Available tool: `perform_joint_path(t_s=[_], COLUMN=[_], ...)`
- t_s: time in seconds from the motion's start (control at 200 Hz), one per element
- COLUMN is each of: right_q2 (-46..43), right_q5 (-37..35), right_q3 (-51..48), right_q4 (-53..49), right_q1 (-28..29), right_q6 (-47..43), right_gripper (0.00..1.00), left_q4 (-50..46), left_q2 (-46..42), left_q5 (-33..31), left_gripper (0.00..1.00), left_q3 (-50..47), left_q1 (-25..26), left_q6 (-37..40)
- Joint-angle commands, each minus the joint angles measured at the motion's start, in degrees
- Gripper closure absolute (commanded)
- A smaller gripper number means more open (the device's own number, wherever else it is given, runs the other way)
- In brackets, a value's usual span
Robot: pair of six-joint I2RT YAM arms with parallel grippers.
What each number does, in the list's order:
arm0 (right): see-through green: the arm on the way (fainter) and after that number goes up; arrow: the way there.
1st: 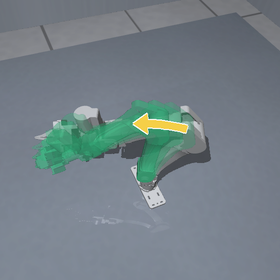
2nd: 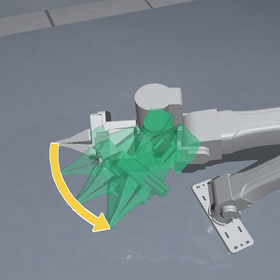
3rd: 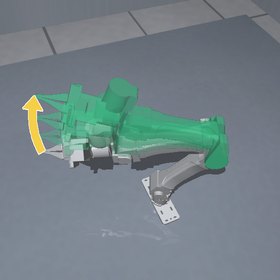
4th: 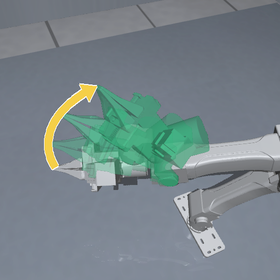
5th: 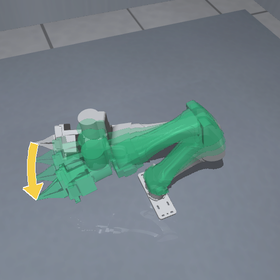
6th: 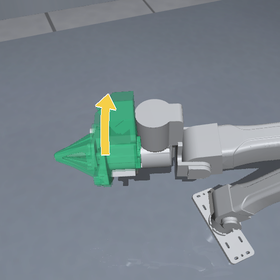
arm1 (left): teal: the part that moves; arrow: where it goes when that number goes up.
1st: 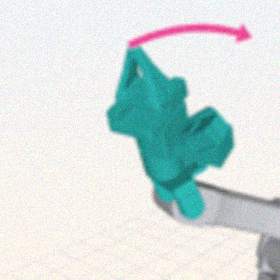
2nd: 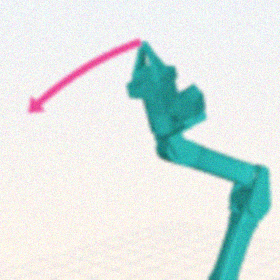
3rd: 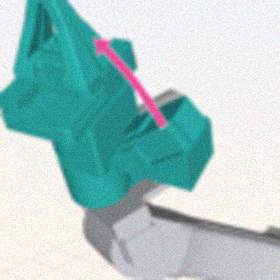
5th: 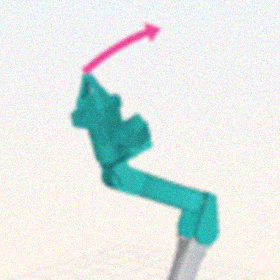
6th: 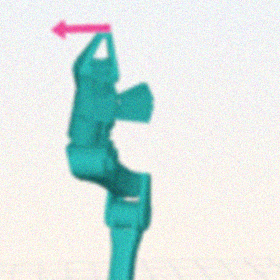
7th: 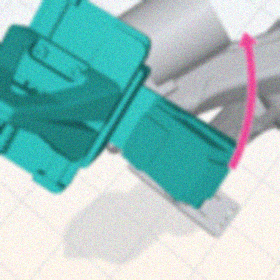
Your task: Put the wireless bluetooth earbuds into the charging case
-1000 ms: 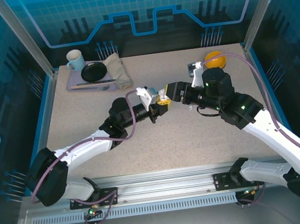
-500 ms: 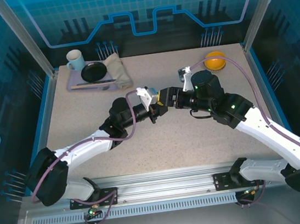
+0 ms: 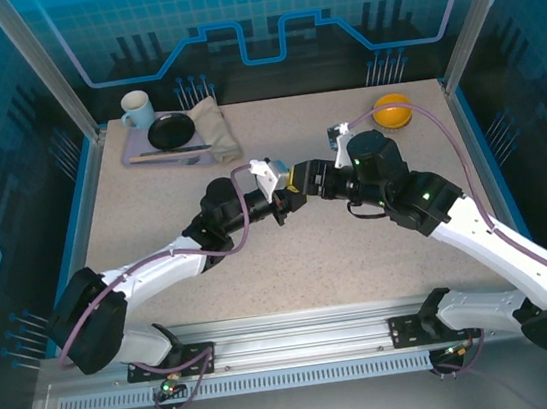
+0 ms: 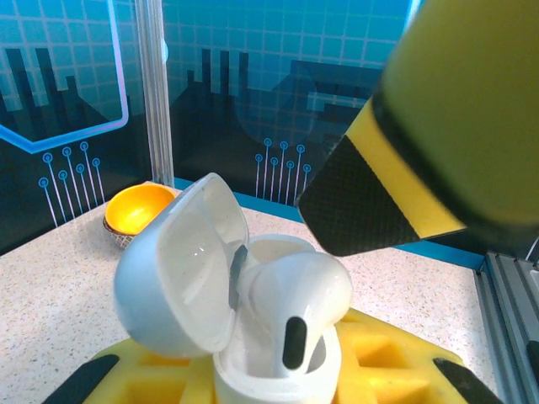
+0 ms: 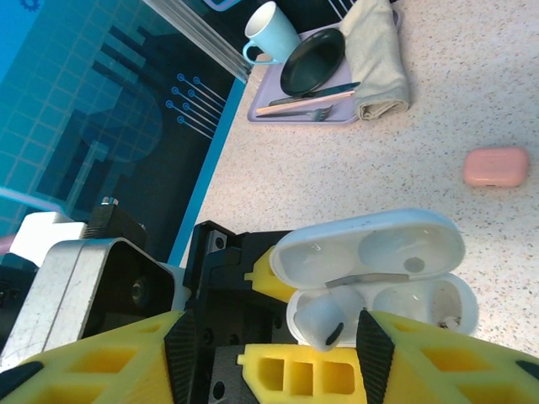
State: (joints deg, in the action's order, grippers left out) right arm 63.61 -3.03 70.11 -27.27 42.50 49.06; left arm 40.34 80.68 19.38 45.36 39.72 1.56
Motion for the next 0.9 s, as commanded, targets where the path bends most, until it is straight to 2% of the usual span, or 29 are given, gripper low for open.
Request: perform_joint_path(t_s=[0.0, 0.41, 0.895], right_q2=[-1.4, -0.7, 4.8], right_q5=[-0.9, -0.5, -0.2], right_q3=[2.8, 3.0, 5.6], right_q4=[-1.1, -0.4, 1.7], right_q1=[1.2, 5.5, 4.6], right_q6=[-1.0, 0.0, -1.4], right_gripper=[0.44, 0.44, 0.44], left_q4=[2.4, 2.0, 2.1], left_q2=[0.4, -0.1, -0.2], left_q5=[0.8, 0.7, 1.4], left_gripper=[1.0, 1.0, 1.0], left_q3=[1.6, 1.6, 1.7], left_q1=[-0.4, -0.7, -0.8], left_q6=[-0.2, -0.2, -0.8])
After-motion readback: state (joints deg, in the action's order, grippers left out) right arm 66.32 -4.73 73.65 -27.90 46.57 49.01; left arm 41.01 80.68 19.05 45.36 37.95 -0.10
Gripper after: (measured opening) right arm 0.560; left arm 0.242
